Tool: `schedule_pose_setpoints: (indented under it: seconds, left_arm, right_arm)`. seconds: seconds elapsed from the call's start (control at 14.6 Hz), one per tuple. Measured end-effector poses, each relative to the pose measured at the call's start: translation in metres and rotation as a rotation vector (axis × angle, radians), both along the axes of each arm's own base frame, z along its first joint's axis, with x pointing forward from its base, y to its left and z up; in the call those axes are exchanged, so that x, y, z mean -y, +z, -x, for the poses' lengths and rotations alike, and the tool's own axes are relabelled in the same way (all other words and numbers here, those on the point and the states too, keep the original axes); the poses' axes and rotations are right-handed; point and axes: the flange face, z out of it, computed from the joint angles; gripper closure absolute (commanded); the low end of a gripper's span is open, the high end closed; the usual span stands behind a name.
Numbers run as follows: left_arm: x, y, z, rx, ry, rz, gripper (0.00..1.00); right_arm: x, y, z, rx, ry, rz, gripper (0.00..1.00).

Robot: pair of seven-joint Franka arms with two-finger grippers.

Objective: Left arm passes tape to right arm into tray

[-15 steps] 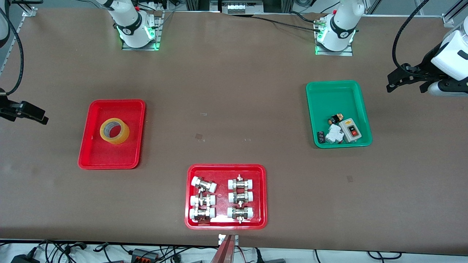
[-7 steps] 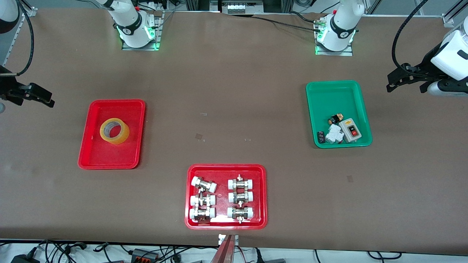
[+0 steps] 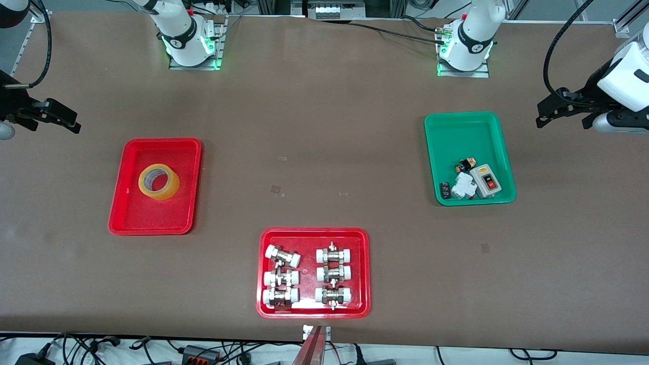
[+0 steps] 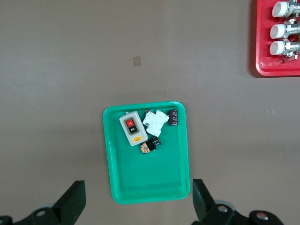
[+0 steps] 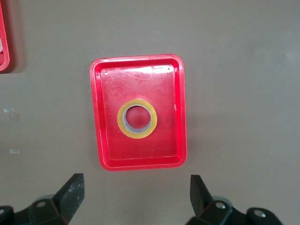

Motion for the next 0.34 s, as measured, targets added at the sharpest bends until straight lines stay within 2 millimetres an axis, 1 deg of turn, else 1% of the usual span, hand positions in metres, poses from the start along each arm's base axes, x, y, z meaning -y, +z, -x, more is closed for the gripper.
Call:
schedule_pose_setpoints:
  seconds: [0.34]
  left_arm:
    - [0.0, 0.0, 0.0, 0.0, 0.0, 0.0, 0.0]
  right_arm:
    - [-0.0023, -0.0012, 0.0, -0.002, 0.004, 0.0, 0.0]
